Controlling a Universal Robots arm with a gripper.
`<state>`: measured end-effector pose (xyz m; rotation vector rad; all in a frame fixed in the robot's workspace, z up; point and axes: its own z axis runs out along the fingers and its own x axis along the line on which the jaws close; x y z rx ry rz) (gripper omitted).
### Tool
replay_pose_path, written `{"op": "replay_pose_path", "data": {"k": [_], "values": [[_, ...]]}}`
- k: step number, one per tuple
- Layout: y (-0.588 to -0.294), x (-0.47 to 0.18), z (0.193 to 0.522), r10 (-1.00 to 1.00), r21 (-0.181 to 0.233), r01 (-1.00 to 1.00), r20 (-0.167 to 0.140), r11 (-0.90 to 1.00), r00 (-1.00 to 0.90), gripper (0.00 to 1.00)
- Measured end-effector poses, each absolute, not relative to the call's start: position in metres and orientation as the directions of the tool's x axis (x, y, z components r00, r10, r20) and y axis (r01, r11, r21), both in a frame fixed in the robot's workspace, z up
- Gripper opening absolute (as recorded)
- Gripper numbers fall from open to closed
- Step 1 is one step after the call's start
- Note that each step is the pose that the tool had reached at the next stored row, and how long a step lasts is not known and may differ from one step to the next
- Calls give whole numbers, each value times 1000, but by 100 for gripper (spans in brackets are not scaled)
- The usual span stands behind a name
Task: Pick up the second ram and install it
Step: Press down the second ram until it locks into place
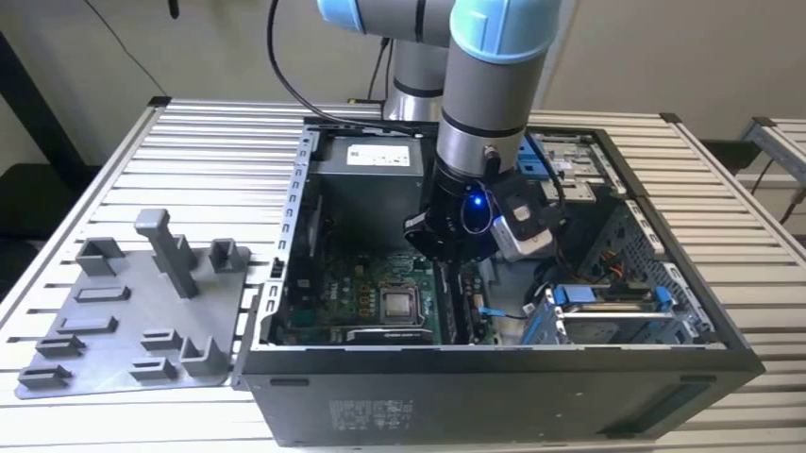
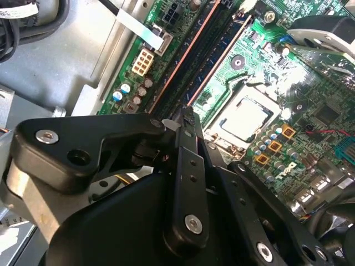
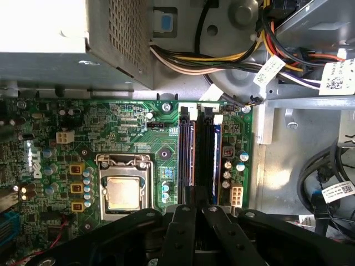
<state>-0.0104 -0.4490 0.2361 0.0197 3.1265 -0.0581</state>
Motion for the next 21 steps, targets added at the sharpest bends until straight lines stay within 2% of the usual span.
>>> {"op": "replay_pose_path", "data": {"k": [6,16,21], "values": [[-449,-11,236,4,-37,5,-15,999,-1000,11],[-449,-11,236,-152,-37,-151,-16,988,-988,11],[-449,-11,236,-201,-9,-201,-21,980,-979,11]]}}
